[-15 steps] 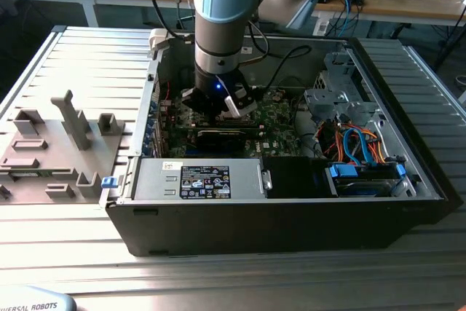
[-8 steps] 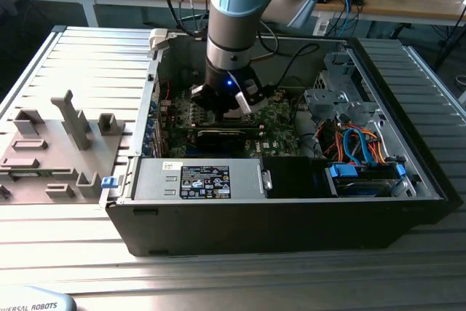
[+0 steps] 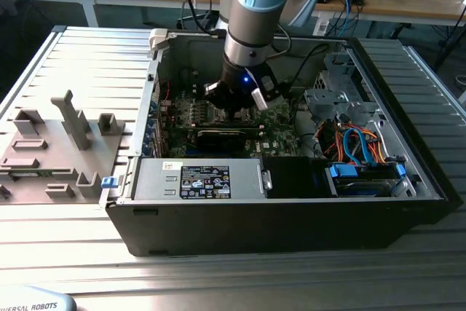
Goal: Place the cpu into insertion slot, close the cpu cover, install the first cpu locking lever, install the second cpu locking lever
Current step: 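Install the second cpu locking lever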
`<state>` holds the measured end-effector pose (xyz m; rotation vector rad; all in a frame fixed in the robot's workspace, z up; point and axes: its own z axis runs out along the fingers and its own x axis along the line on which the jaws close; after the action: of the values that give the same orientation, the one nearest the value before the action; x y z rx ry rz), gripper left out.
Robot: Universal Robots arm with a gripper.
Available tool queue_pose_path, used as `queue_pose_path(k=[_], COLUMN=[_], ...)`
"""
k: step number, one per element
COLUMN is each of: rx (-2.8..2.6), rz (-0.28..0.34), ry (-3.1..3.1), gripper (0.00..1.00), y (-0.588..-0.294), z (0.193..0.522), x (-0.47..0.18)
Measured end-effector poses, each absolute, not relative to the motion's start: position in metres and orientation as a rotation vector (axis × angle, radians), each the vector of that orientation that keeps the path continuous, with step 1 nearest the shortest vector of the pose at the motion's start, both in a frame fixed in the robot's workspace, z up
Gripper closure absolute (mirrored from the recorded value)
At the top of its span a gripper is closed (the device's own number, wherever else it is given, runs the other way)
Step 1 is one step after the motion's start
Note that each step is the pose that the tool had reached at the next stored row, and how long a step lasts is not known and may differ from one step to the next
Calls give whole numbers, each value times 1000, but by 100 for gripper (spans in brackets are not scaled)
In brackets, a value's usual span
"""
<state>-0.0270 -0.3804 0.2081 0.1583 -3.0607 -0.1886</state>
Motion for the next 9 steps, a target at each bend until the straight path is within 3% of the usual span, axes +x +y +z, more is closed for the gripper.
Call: queue_pose_path(k=[3, 9], rx=[156, 155], rz=[-121, -111], ry=[-3062, -3059], gripper=[89, 89], y=[-375, -363], z=[214, 219], x=[-27, -23])
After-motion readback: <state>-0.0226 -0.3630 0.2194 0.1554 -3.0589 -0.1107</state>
